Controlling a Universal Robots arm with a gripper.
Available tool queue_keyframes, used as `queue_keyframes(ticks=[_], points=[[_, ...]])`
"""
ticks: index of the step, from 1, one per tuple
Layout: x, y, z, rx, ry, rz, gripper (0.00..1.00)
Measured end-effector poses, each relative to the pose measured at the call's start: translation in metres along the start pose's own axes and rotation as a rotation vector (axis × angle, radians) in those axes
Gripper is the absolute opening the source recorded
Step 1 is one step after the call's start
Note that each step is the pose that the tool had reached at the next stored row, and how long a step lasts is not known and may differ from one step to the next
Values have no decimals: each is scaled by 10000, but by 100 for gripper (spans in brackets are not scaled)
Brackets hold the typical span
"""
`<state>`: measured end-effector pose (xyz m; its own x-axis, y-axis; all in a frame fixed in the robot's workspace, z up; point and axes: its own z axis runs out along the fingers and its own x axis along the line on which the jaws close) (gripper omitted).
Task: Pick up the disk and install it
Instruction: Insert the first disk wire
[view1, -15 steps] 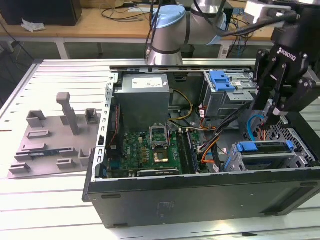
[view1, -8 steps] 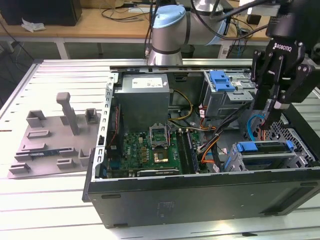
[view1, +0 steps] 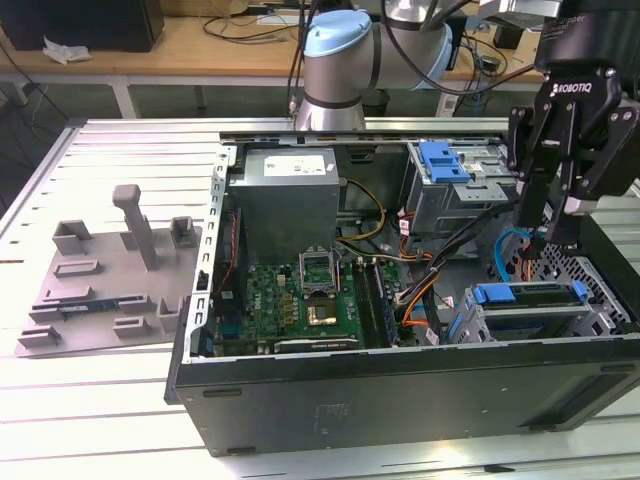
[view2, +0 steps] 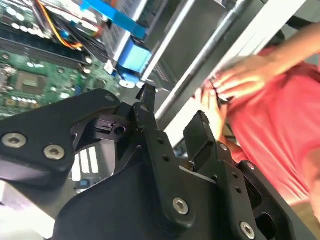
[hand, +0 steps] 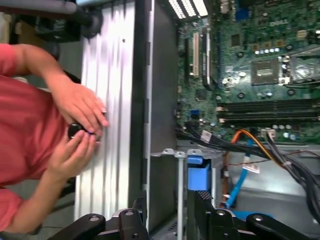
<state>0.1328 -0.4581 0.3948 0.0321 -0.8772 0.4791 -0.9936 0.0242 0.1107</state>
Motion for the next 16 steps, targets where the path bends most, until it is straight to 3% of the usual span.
queue_keyframes(ticks=[2,4,6,8,9,11,12,13,16], points=[[-1,-9,0,-100,219,-71,51],[-8,-24,-6,-270,533,-142,51],[-51,-30,-30,-326,755,-143,51],[-53,-30,-31,-329,762,-144,51],[-79,-35,-45,-359,923,-140,51],[-88,-52,-52,-613,1607,-195,51],[-90,-63,-56,-709,1860,-218,51],[-104,-95,-64,-770,2047,-226,51],[-174,-326,-95,-795,2068,-240,51]])
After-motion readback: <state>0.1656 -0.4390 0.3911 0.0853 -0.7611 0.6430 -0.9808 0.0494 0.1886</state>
